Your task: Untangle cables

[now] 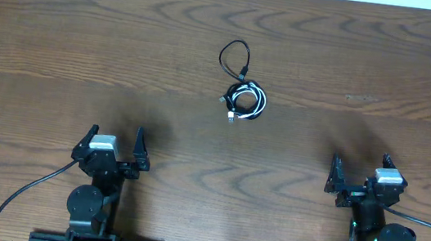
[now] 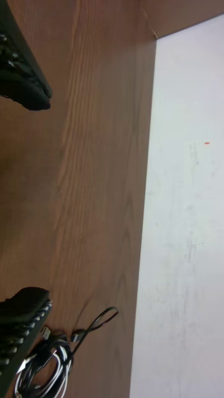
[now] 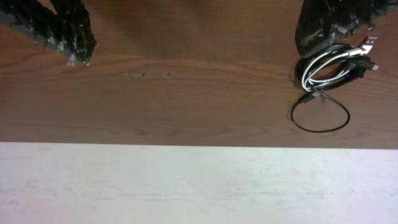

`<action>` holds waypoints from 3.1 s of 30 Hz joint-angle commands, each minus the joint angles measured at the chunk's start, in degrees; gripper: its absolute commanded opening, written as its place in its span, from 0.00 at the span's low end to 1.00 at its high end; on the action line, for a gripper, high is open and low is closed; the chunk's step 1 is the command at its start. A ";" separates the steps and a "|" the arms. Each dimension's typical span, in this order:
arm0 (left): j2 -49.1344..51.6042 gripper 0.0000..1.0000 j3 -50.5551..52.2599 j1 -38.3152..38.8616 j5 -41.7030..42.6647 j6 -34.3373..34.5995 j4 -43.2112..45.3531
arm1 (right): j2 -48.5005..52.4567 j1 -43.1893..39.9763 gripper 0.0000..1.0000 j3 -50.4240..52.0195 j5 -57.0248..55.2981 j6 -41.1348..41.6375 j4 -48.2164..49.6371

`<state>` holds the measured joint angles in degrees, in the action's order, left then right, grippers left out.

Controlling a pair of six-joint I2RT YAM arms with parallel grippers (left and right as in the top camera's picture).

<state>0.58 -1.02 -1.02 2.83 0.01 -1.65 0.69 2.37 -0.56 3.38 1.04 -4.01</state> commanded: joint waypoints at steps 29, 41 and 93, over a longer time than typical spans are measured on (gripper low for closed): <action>-0.28 0.96 0.79 0.20 -1.38 0.04 -2.43 | -0.33 0.26 0.99 0.24 -0.17 0.59 -0.09; -0.28 0.96 0.79 0.20 -1.38 0.04 -2.43 | -0.33 0.24 0.99 0.24 -0.17 0.59 -0.09; 6.05 0.96 -33.53 0.20 12.76 31.54 13.35 | -0.33 0.26 0.99 0.24 -0.17 0.59 -0.09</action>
<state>2.98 -27.03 -0.99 11.25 31.57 15.49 0.69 2.37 -0.54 3.38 1.04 -4.01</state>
